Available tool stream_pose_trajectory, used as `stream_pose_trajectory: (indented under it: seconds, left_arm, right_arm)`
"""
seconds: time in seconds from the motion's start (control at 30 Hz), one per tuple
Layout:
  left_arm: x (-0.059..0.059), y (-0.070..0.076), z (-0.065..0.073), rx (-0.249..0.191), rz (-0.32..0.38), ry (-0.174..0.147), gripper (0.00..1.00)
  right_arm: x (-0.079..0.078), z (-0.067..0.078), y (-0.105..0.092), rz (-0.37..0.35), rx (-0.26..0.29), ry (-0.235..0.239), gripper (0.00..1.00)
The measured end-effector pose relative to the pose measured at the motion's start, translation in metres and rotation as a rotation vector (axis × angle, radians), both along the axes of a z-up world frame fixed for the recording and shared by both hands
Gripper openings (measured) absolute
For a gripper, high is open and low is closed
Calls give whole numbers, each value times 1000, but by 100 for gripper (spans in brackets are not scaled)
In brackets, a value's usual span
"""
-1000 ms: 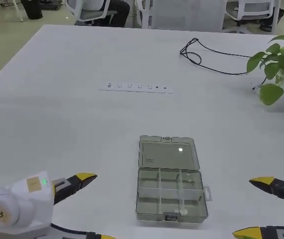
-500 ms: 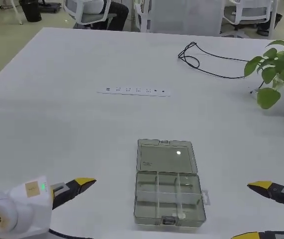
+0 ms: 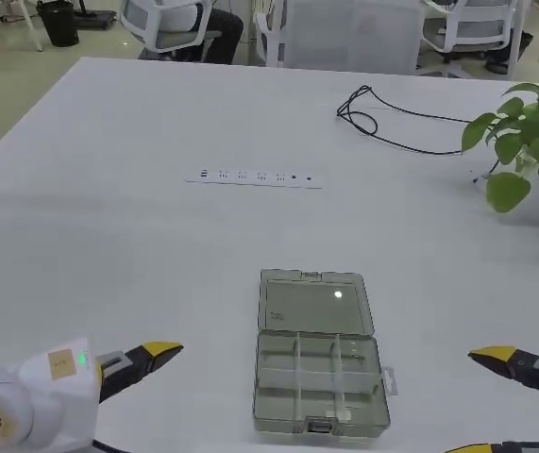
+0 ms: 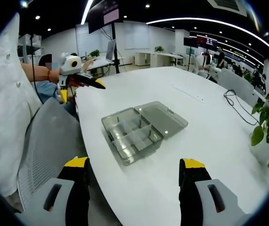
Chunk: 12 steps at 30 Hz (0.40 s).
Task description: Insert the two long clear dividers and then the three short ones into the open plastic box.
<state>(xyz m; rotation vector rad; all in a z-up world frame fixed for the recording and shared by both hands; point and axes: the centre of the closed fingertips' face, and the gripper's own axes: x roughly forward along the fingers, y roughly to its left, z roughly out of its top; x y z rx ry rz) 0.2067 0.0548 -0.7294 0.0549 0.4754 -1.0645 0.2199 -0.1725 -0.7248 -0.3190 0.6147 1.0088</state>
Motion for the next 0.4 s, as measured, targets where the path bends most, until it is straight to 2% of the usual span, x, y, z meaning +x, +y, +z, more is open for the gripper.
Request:
stream_pose_trajectory:
  seconds: [0.4]
  left_arm:
    - [-2,1,0,-2,5,-2,100]
  right_arm:
    - [5,-1,-4,9,-1,-6,78]
